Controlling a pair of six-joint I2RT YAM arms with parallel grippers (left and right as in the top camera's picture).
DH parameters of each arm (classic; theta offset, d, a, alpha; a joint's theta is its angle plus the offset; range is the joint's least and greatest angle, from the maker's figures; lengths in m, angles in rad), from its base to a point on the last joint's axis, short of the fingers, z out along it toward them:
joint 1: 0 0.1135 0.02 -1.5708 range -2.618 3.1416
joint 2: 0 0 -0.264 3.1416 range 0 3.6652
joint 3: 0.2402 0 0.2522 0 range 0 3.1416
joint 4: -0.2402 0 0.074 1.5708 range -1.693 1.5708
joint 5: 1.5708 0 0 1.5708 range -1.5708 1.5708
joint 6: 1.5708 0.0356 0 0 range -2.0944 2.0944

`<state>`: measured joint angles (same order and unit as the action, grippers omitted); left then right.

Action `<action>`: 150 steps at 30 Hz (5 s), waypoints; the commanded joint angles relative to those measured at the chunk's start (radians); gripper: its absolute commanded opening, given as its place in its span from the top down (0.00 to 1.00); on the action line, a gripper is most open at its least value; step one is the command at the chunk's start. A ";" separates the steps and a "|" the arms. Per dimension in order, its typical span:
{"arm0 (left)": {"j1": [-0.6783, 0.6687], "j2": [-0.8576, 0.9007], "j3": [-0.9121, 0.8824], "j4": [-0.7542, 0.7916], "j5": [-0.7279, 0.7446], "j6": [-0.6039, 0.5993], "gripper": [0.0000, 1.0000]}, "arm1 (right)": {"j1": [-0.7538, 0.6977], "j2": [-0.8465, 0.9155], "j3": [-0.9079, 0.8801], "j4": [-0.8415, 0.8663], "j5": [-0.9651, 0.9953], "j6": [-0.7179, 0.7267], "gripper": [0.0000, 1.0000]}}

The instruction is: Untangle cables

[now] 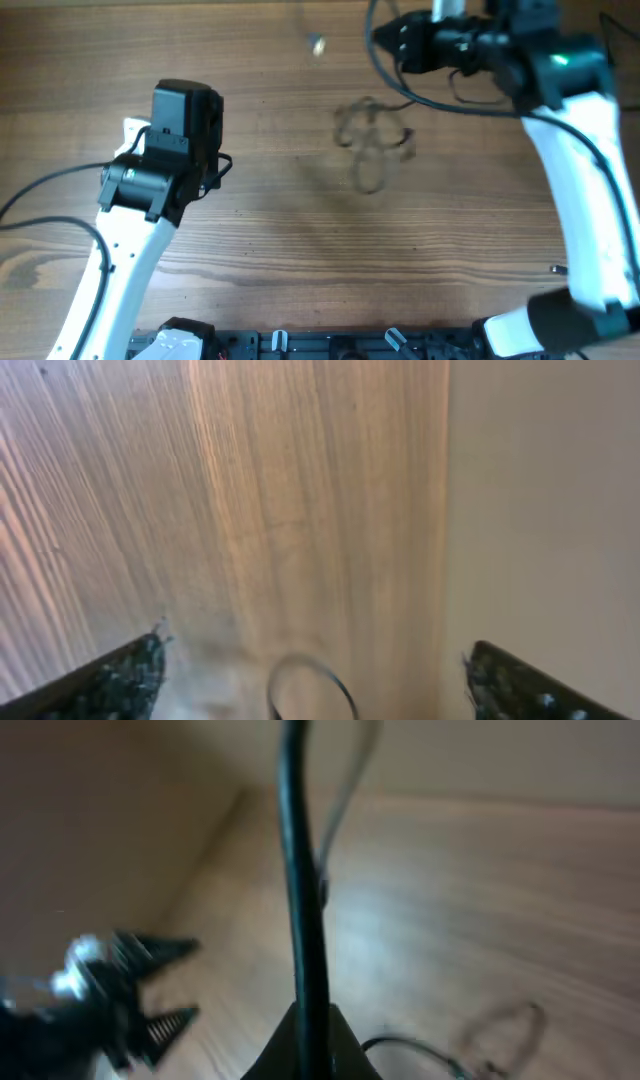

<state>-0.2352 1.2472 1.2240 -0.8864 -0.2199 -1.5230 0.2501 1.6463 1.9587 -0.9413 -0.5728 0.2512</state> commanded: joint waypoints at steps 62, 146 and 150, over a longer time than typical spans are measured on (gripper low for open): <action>-0.302 0.673 -0.006 0.635 0.387 0.961 0.96 | -0.161 0.230 0.213 -0.516 0.287 -0.119 0.96; 0.252 0.140 0.091 0.164 0.578 0.860 0.00 | 0.001 0.404 0.187 -0.607 0.355 -0.041 0.11; 0.252 0.140 0.091 0.163 0.578 0.861 0.00 | 0.075 0.404 0.019 -0.473 0.333 0.035 0.26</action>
<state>0.0128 1.3838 1.3121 -0.7261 0.3614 -0.6617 0.2871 2.0380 2.0586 -1.4662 -0.2379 0.2256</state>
